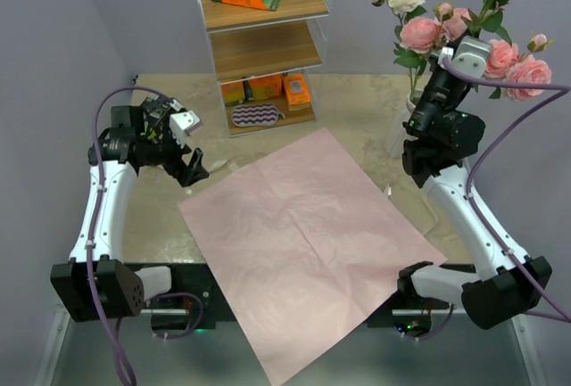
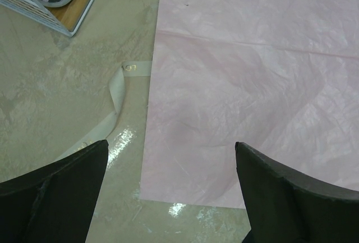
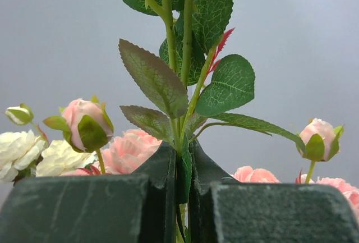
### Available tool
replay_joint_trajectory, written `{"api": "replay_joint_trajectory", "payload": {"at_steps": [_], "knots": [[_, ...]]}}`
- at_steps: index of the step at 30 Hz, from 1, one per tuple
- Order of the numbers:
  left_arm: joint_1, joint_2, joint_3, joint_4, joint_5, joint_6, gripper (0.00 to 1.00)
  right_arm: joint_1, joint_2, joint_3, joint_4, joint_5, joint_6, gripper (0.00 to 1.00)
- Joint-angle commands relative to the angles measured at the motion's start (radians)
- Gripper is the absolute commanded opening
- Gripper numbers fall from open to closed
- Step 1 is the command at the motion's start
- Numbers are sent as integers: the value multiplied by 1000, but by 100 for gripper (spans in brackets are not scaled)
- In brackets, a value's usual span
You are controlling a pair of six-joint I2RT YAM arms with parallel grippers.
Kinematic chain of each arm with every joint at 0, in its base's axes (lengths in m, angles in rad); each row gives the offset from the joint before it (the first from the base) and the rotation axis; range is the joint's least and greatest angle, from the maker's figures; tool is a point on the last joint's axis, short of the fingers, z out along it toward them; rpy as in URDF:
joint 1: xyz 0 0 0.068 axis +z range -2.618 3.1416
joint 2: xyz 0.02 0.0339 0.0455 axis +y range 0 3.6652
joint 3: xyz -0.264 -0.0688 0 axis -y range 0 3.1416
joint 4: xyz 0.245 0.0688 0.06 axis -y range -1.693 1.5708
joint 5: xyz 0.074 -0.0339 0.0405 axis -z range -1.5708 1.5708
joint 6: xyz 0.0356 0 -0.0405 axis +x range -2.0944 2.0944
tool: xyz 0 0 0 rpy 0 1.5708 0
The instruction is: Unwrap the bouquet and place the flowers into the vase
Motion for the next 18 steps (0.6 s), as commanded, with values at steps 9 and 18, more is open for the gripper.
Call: {"api": "replay_joint_trajectory", "payload": {"at_steps": [9,18], "knots": [[9,80,68,16,19,46,99,-112,110,30,234,16,181,0],[9,138,115,10,38,43,100,-142,179,-18,299,31,215,0]]}}
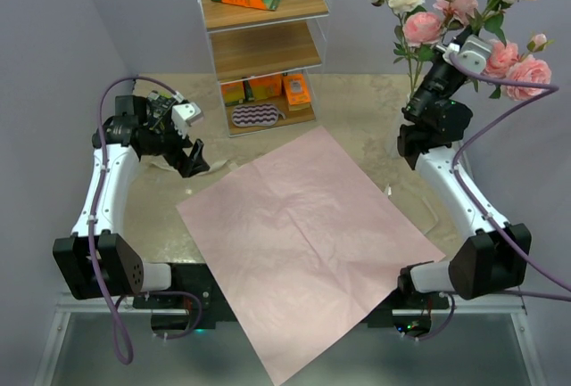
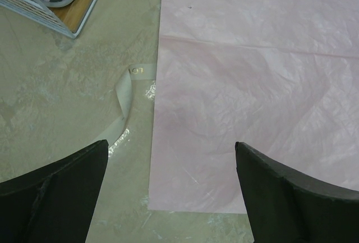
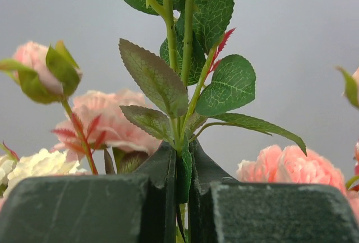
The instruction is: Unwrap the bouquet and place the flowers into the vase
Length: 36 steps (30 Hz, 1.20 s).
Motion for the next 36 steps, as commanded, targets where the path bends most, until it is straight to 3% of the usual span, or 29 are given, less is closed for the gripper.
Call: {"api": "replay_joint_trajectory", "payload": {"at_steps": [1,14,18,20,22,23,25,26,33,36], "knots": [[8,13,45,10,35,21,99,-7,19,-26,104,26,27,0],[12,10,48,-10,23,39,99,-10,59,-120,179,51,-9,0],[15,2,50,-14,24,41,99,-9,36,-131,92,41,25,0],[16,2,53,-16,27,41,99,-10,20,-122,5,49,54,8],[18,0,56,-20,32,39,99,-9,10,-120,-24,58,57,25],[16,-1,56,-19,33,39,99,-10,7,-120,-53,66,56,39],[18,-9,56,-19,33,38,99,-9,-7,-121,-84,72,59,49],[18,-9,56,-22,32,38,99,-9,-15,-126,-110,74,69,58],[18,-32,68,-36,35,33,99,-9,-105,-123,-424,9,227,78],[16,-43,76,-43,47,27,99,-8,-107,-99,-598,-103,275,77]]}}
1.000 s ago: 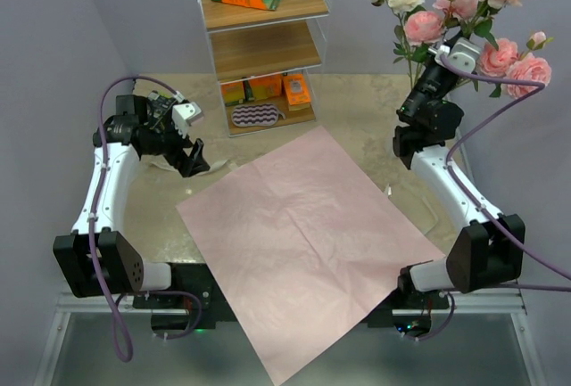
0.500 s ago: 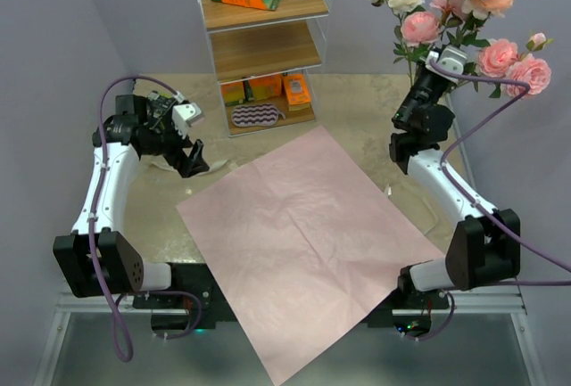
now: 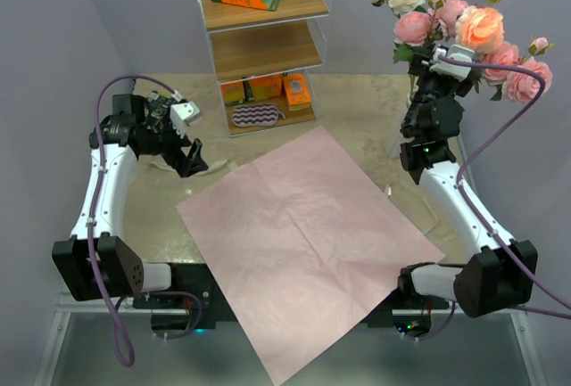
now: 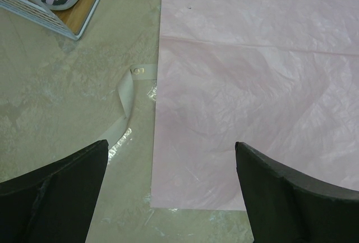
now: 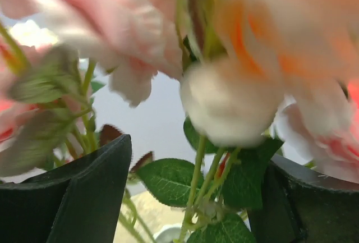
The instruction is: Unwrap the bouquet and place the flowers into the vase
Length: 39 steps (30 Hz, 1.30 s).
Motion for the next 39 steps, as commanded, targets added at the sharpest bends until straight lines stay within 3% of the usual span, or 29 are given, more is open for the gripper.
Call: {"api": "replay_joint_trajectory", "payload": {"at_steps": [1,8,11,17,21,32,34,35,37,39], "knots": [[9,-45,58,-20,45,3,99,-3,-15,54,-302,-159,122,77],[9,-80,56,-39,51,4,99,-3,10,194,-671,-252,251,82],[10,-91,61,-45,54,4,99,-3,-19,198,-750,-253,305,83],[10,-108,68,-65,65,3,99,-3,-154,117,-795,-307,332,85],[9,-122,73,-75,71,4,100,-1,-179,154,-866,-382,322,86],[10,-161,56,-53,74,-68,99,34,-239,247,-1008,-784,285,84],[9,-169,47,-40,60,-85,99,127,-237,292,-1076,-755,256,84],[9,-172,45,-33,54,-94,99,181,-239,301,-1128,-632,244,84],[9,-172,41,-33,43,-100,100,310,-271,295,-1151,-531,240,84],[9,-175,42,-39,40,-100,99,342,-324,286,-1163,-505,269,99]]}}
